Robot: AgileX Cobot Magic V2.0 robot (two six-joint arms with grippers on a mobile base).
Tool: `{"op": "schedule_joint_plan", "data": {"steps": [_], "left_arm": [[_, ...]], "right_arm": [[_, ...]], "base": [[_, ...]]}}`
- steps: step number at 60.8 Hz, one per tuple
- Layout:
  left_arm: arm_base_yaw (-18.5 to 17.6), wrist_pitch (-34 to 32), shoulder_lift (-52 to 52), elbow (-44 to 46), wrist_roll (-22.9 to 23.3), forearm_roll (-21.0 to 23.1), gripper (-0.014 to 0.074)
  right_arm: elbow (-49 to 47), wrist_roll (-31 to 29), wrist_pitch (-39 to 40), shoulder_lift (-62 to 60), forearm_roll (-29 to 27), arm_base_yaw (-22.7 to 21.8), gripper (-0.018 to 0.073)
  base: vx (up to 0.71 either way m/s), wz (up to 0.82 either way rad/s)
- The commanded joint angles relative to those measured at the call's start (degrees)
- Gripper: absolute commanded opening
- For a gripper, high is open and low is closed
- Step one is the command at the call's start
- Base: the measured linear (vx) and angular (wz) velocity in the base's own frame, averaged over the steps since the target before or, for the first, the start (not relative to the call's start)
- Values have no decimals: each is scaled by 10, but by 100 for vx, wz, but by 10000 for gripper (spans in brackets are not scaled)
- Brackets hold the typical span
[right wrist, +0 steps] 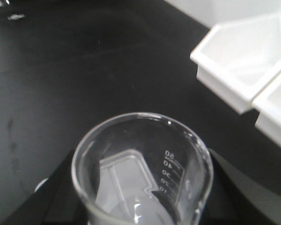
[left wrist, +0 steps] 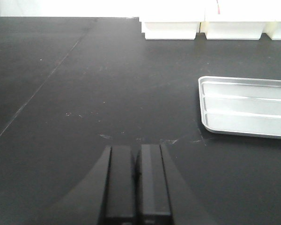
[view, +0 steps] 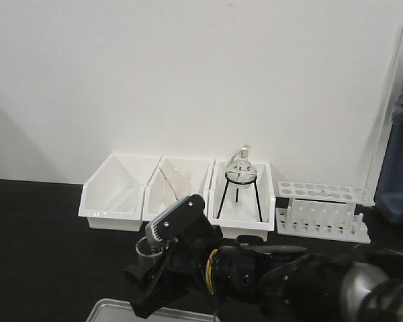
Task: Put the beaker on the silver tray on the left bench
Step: 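Lower the held beaker onto the silver tray with the right gripper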
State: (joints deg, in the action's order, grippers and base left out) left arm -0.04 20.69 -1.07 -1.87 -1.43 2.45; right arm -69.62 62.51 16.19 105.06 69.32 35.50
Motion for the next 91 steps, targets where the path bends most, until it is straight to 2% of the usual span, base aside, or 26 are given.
{"op": "schedule_joint_plan", "data": {"steps": [1, 12, 20, 27, 72, 80, 91], "left_arm": [[-2, -45, -3, -11, 0, 4, 1], [-2, -45, -3, -11, 0, 4, 1], [-2, -45, -3, -11, 0, 4, 1], [-2, -45, -3, -11, 0, 4, 1], [-2, -45, -3, -11, 0, 4, 1], [-2, -45, -3, -11, 0, 4, 1], [-2, -45, -3, -11, 0, 4, 1]], "right_arm": [[-26, -14, 44, 15, -49, -5, -11], [-26, -103, 108, 90, -141, -14, -11], [-26, -203, 122, 132, -223, -14, -11], [-25, -267, 140, 157, -239, -13, -10], [-25, -271, 146, 198, -239, -13, 20], [-25, -271, 150, 198, -239, -13, 74], [-24, -271, 166, 198, -239, -13, 237]], "base": [[0, 0], [0, 0], [0, 0], [0, 0], [0, 0], [0, 0], [0, 0]]}}
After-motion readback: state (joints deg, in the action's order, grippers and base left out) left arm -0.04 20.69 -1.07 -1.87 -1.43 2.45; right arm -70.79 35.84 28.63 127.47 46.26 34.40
